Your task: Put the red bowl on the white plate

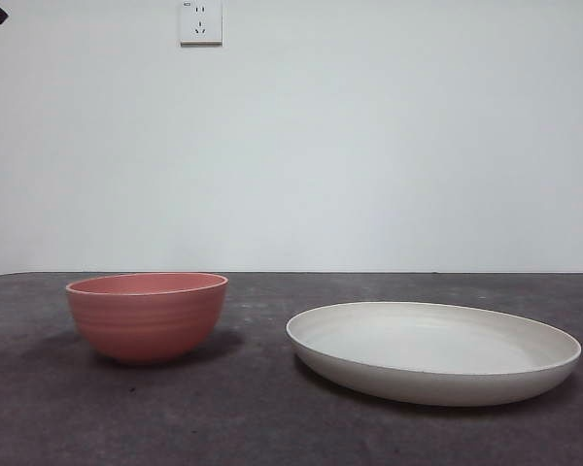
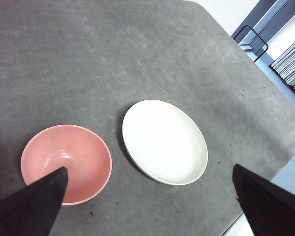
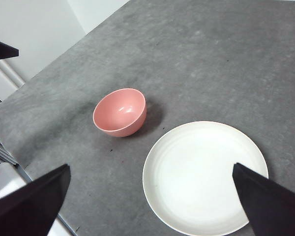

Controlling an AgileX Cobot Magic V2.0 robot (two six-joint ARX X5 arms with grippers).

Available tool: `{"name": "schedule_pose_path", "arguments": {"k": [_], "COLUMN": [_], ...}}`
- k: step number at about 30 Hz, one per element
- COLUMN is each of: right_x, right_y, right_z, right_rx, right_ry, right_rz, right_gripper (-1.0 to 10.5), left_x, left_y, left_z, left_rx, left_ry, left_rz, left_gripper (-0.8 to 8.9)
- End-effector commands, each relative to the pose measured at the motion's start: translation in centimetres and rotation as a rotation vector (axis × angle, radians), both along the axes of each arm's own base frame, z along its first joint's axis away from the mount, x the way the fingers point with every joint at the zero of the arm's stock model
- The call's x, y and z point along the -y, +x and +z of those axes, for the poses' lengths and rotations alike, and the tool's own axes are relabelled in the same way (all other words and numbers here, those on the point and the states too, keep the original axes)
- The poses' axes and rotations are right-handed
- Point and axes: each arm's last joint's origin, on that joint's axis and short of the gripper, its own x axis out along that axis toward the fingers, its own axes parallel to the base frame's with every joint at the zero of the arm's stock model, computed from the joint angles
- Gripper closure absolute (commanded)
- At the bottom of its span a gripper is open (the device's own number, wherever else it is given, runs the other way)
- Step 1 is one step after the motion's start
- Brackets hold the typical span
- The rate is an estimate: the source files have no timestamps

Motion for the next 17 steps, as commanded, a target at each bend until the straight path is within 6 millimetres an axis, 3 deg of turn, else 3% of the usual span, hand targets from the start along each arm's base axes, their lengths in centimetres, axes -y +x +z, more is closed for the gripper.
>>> {"name": "schedule_pose_path", "arguments": {"k": [1, 9, 17], "right_x": [-0.1, -0.1, -0.1], "right_y": [-0.1, -0.1, 0.0], "right_z": [0.5, 0.5, 0.5], "right_rx": [0.021, 0.022, 0.012], "right_ry": [0.003, 0.003, 0.012], "right_rz": [0.01, 0.011, 0.005], "right_gripper": [4.0, 4.0, 4.0], "left_x": [0.1, 0.1, 0.5], "left_y": [0.0, 0.8, 3.9], "left_z": [0.7, 0.3, -1.9], "left_rx": [0.029, 0.033, -0.116], "left_ry": [-0.008, 0.055, 0.158], "left_rz": [-0.009, 0.042, 0.13], "left_gripper": [1.82, 1.89, 1.9]}}
